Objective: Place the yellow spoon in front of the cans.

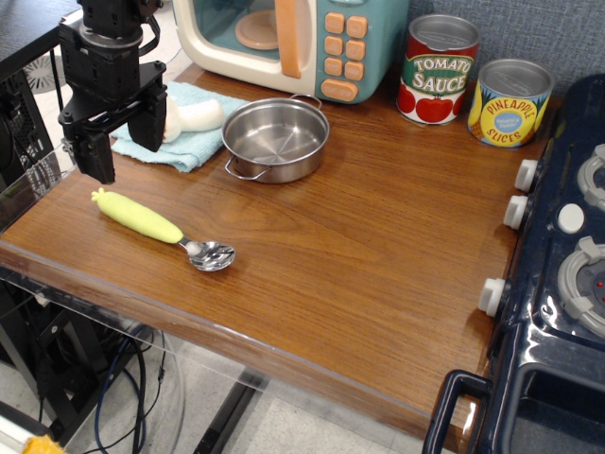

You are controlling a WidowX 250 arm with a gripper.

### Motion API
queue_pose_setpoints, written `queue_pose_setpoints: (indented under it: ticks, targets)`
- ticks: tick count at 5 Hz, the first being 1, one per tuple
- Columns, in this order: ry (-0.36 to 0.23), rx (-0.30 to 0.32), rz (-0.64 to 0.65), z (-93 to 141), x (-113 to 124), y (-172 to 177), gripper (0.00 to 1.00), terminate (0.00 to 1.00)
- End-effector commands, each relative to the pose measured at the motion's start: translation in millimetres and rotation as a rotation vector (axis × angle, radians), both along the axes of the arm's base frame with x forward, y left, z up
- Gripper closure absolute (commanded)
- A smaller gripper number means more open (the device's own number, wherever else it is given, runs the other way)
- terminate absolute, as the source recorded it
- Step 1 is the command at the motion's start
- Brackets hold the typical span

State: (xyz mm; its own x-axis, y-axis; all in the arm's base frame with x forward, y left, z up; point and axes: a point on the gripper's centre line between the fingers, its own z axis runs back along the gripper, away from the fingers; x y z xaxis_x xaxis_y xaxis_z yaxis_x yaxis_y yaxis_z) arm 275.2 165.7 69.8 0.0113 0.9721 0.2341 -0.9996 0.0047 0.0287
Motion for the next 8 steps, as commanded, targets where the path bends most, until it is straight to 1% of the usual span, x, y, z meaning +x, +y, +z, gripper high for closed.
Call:
queue_pose_setpoints:
  ticks: [1,2,3,4,5,6,8]
  targets:
    - [0.0,0.0,0.0,0,0,0,0.0,0.0]
    - [-0.012,-0.04,-0.022,-8,0,0,0.0,0.0]
    - [-0.01,-0.098,-0.034,-23,-4,1,0.0,0.0]
    - [0.009,-0.087,-0.061,-36,-8,-2,0.0,0.0]
    - [0.059,-0.072,-0.077,-55,-11,-4,0.0,0.0]
    - [0.049,-0.083,-0.098,-64,-10,-5,1.0,0.0]
    - [0.019,-0.1,-0.096,-65,-11,-1,1.0,0.0]
